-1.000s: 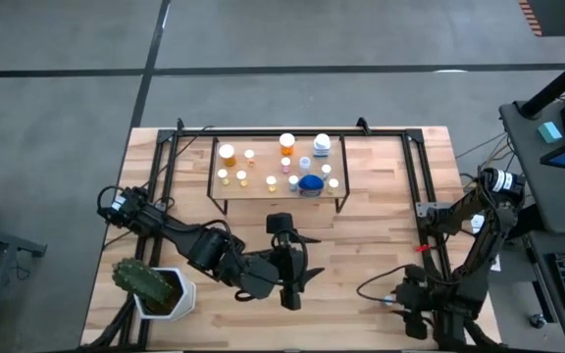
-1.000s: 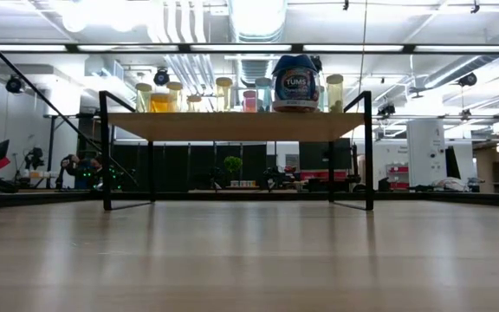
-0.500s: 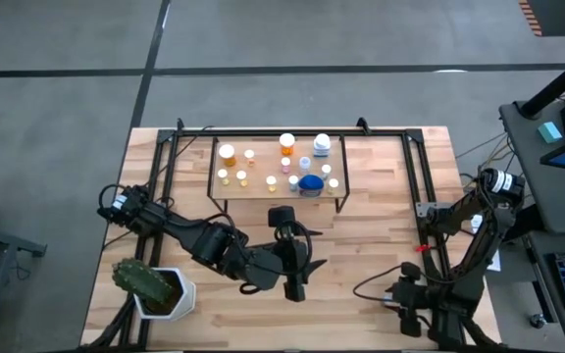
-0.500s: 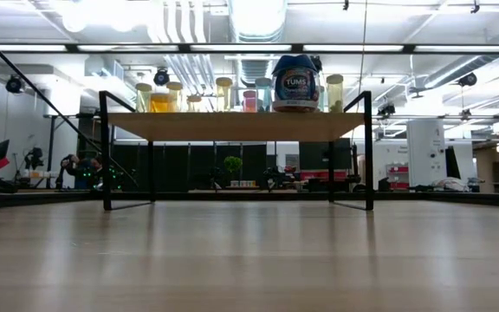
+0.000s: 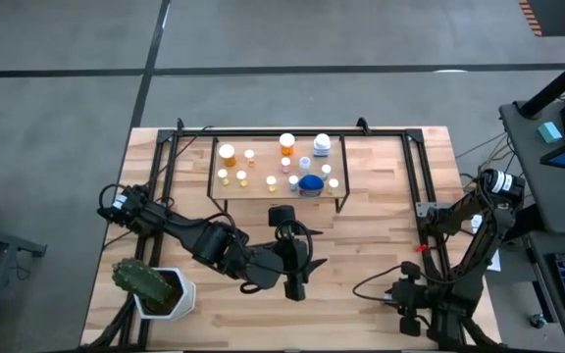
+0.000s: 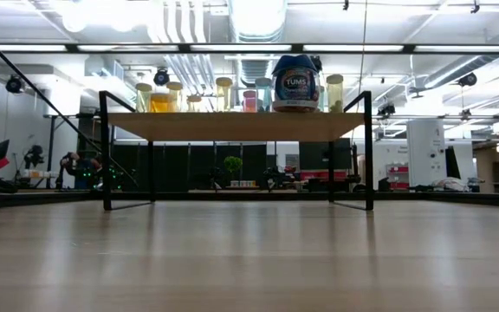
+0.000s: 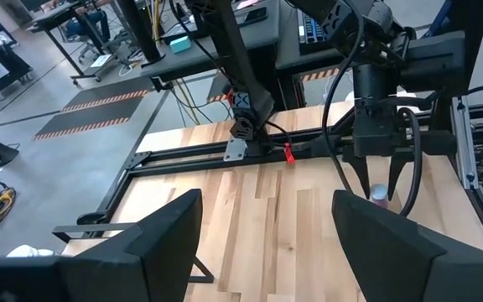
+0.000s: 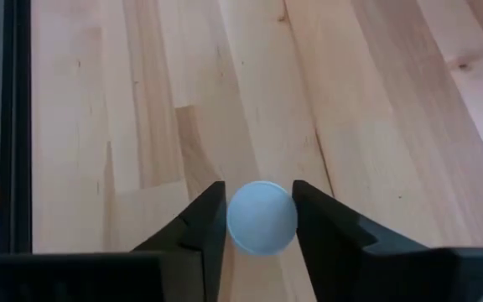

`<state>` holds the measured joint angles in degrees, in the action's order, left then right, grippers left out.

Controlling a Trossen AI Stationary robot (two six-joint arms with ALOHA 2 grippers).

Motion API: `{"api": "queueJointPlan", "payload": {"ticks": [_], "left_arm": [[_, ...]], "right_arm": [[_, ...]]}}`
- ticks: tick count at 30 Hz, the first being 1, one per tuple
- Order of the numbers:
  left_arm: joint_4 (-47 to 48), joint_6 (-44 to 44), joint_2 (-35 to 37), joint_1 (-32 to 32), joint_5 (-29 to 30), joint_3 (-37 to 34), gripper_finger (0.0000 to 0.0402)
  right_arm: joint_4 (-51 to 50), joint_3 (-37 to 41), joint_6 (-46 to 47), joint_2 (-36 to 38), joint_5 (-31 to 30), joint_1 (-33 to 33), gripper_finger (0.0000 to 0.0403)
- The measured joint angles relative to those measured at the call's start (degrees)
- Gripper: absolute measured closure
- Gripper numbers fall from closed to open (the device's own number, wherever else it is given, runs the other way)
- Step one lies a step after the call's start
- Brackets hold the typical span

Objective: Pick and place medicine bottles onto shelf by color
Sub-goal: Put the blue pill bottle on the shelf

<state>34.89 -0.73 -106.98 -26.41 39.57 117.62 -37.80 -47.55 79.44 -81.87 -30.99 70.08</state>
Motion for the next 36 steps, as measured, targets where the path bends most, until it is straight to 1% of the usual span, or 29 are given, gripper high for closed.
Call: {"api": "queueJointPlan", "payload": {"ticks": [8, 11, 14, 16, 19, 22, 24, 27, 29, 33, 36], "left_arm": [[0.01, -0.31, 0.0, 0.06, -0.04, 0.04, 0.0151], [0.04, -0.4, 0.0, 0.06, -0.64, 0.04, 0.0151], [0.0, -1.52, 0.0, 0.12, -3.08, -0.31, 0.0151], [-0.01, -3.71, 0.0, 0.25, -4.33, -1.66, 0.0151], [0.14, -9.69, 0.0, 0.26, -5.14, -4.93, 0.0151], [-1.27, -14.9, 0.14, 0.04, -5.14, -8.13, 0.0151], [-2.87, -15.89, 0.22, 0.02, -5.11, -10.02, 0.0151], [-2.59, -16.95, 0.7, 0.09, -4.94, -11.69, 0.0151], [-2.33, -16.93, 2.55, 0.3, -4.5, -12.33, 0.0151], [-1.57, -15.07, 8.83, 1.11, 0.89, -13.05, 0.0151], [1.77, -13.49, 12.64, 2.22, 3.59, -13.77, 0.0151]], "right_arm": [[-0.45, -0.14, 0.02, 0.94, 0.14, -0.07, 0.0288], [-3.92, -2.24, 0.04, 3.36, -0.11, -1.47, 0.0288], [-9.24, -5.7, -2.09, 7.21, -0.44, -4.72, 0.0288], [-12.07, -9.05, -6.51, 10.23, -0.37, -8.1, 0.0288], [-14.43, -15.06, -15.99, 14.25, -0.42, -14.74, 0.0288], [-14.62, -21.27, -27.14, 16.73, 0.18, -22.6, 0.0289], [-14.5, -25.48, -34.66, 17.2, 1.07, -27.98, 0.0289], [-14.48, -31.91, -44.83, 16.28, 4.47, -35.77, 0.0289], [-14.21, -36.03, -49.35, 14.81, 7.62, -40.93, 0.0289], [-14.23, -43.13, -57.16, 10.9, 14.3, -50.25, 0.0289], [-14.19, -47.96, -61.37, 6.73, 17.08, -55.8, 0.0289]]}}
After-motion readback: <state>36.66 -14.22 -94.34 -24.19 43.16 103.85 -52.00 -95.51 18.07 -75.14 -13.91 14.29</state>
